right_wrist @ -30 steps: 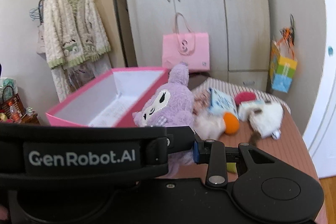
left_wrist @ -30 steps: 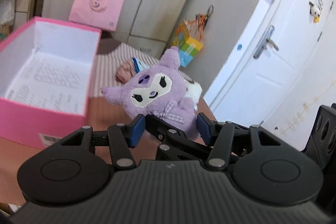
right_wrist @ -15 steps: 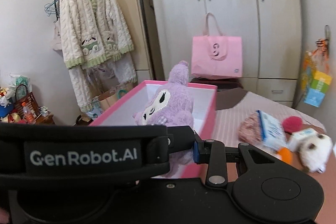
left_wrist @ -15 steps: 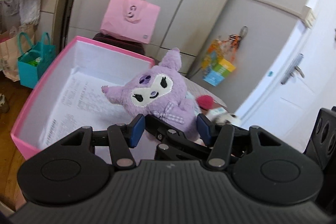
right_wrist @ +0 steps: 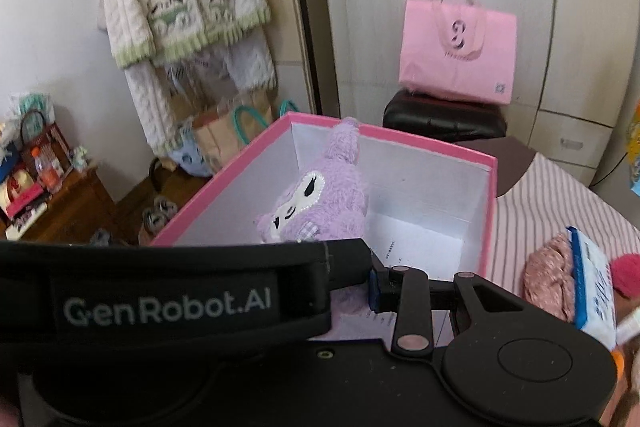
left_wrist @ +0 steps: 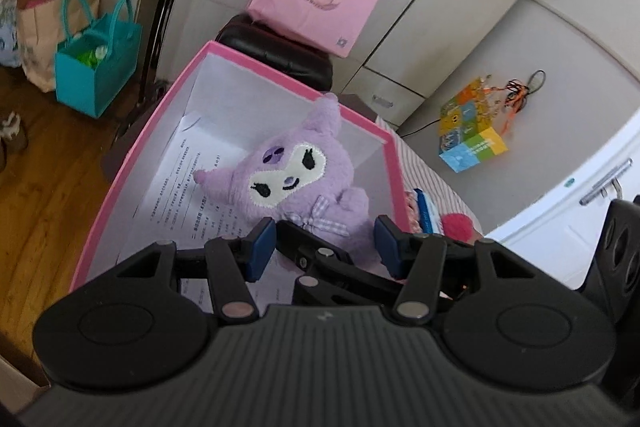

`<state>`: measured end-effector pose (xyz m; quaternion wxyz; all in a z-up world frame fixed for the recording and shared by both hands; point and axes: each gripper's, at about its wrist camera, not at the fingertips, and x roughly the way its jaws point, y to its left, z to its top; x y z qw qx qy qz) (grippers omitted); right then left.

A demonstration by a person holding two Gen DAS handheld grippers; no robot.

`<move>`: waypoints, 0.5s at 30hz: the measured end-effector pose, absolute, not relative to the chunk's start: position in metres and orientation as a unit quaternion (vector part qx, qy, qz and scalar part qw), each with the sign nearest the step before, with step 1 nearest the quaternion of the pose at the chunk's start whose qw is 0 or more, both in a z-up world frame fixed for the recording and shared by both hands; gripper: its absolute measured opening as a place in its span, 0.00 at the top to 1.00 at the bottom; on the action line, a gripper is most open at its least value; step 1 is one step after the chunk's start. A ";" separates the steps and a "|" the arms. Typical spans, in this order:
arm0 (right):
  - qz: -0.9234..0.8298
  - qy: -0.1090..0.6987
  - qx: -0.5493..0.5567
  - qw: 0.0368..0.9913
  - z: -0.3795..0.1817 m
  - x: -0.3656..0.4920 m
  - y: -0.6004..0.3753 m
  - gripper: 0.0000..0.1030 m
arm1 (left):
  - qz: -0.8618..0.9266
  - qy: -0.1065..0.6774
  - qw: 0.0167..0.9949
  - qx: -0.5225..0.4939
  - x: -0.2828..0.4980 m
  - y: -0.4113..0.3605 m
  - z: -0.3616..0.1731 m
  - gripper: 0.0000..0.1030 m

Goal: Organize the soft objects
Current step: 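Lift the purple doll with the left tool and drop it into the pink box, then withdraw the left tool from the box toward the remaining items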

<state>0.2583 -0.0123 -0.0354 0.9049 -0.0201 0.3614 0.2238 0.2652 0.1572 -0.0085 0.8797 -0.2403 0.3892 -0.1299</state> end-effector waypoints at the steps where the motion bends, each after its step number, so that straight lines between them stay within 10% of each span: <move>1: 0.224 0.369 -0.025 0.902 -0.037 0.264 -0.011 0.60 | -0.129 0.394 0.876 -0.246 0.270 0.159 -0.012 0.49; 9: 0.227 0.418 -0.079 0.876 -0.055 0.287 0.003 0.56 | -0.117 0.428 0.861 -0.249 0.290 0.159 -0.031 0.45; 15: 0.217 0.391 -0.147 0.882 -0.053 0.269 0.007 0.32 | -0.091 0.393 0.893 -0.201 0.273 0.159 -0.016 0.32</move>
